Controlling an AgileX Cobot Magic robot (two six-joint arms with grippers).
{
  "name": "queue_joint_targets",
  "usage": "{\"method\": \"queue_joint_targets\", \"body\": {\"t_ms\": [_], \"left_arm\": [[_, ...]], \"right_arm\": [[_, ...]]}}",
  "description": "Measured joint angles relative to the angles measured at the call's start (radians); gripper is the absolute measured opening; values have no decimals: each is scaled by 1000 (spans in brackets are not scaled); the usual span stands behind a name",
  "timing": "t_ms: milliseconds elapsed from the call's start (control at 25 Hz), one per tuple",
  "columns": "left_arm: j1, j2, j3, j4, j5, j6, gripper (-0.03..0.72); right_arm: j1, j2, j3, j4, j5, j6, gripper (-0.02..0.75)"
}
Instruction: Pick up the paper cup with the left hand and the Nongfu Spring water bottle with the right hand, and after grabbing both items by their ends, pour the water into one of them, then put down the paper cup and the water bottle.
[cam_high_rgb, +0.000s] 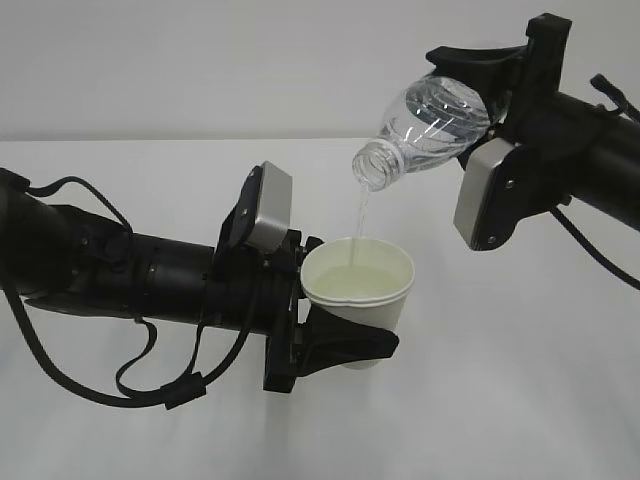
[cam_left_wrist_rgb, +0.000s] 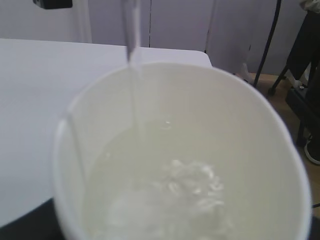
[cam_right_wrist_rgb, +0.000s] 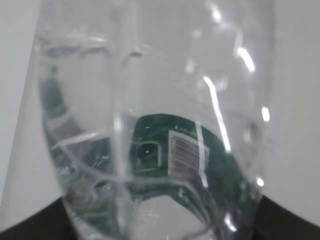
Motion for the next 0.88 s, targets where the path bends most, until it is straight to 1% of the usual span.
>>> {"method": "queue_joint_targets", "body": {"t_ms": [760,880], "left_arm": [[0,0,0,-23,0,0,474],[0,0,0,-23,2,-17,474]], "right_arm": [[0,0,0,0,-4,0,400],[0,0,0,0,-5,0,400]]}}
